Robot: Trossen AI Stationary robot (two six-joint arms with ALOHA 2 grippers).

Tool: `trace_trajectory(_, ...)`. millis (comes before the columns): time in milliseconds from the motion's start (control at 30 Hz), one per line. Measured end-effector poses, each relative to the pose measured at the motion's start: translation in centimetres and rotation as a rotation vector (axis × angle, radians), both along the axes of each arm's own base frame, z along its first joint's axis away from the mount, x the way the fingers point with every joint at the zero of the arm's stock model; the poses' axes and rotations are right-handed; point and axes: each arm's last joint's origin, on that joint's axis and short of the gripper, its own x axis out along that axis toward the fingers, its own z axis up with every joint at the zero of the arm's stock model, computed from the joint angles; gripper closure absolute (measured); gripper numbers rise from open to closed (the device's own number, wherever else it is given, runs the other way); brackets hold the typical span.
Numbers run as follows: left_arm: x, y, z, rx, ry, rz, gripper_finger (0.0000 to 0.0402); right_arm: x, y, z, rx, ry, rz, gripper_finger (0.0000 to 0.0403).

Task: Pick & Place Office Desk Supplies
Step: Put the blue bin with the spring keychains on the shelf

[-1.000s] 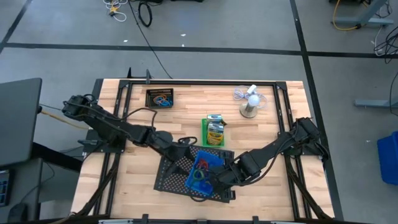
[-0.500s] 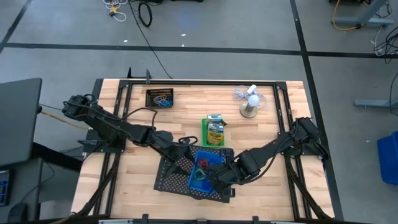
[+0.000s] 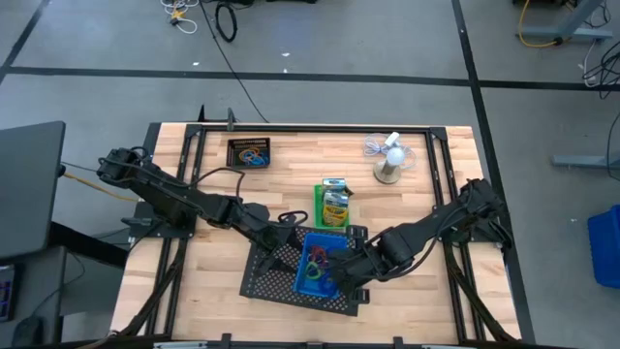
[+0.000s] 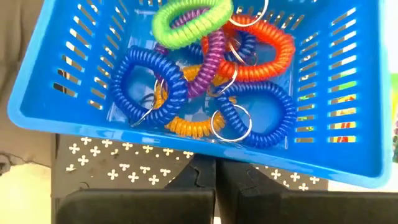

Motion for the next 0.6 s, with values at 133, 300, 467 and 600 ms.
trace_trajectory(133, 0.0, 0.0, 0.0, 0.0, -0.005, 0.001, 0.0099, -0.1, -0.1, 0.2, 0.005, -0.003, -0.009, 0.0403)
trace_trajectory(300, 0.1, 0.0, 0.1, 0.001, -0.014, 0.001, 0.0099, -0.2, -0.1, 0.1, 0.007, 0.005, -0.017, 0.0403)
trace_trajectory(467, 0.6, 0.1, 0.8, 0.004, -0.034, 0.004, 0.0099, -0.4, 0.1, 0.1, 0.019, 0.013, -0.024, 0.0403)
trace_trajectory(600, 1.8, -0.1, 0.2, 0.011, -0.004, -0.017, 0.0099, -0.8, 0.4, 0.0, 0.021, 0.033, -0.033, 0.0403)
